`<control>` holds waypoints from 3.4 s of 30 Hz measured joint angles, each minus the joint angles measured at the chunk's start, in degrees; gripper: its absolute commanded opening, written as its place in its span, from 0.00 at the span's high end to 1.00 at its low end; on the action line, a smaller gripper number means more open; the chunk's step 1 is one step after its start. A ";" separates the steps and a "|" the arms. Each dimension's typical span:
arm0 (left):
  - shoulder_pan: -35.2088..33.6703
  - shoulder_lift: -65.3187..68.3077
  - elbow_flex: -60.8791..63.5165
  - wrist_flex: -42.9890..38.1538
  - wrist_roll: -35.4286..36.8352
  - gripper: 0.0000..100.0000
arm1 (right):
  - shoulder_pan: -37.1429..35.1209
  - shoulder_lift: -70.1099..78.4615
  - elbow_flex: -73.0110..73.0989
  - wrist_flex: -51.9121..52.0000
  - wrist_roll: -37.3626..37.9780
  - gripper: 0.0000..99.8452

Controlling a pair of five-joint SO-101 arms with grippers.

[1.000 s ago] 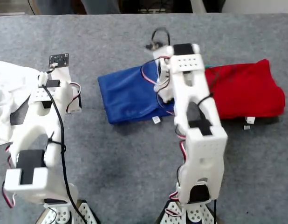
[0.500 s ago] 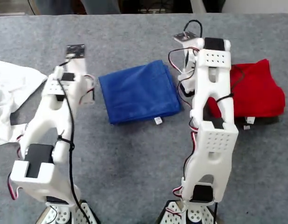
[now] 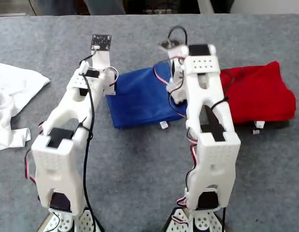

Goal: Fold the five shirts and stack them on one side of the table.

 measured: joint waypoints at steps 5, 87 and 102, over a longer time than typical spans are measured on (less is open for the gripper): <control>-0.18 4.92 -6.51 1.05 0.00 0.97 | 2.46 1.05 3.52 -3.16 -0.18 0.99; -6.15 0.44 -16.62 20.66 13.10 0.79 | -5.19 13.80 -4.04 -6.33 -48.97 0.99; -2.90 42.90 -79.91 49.23 13.19 0.79 | -5.19 13.80 -3.87 -6.59 -48.97 0.99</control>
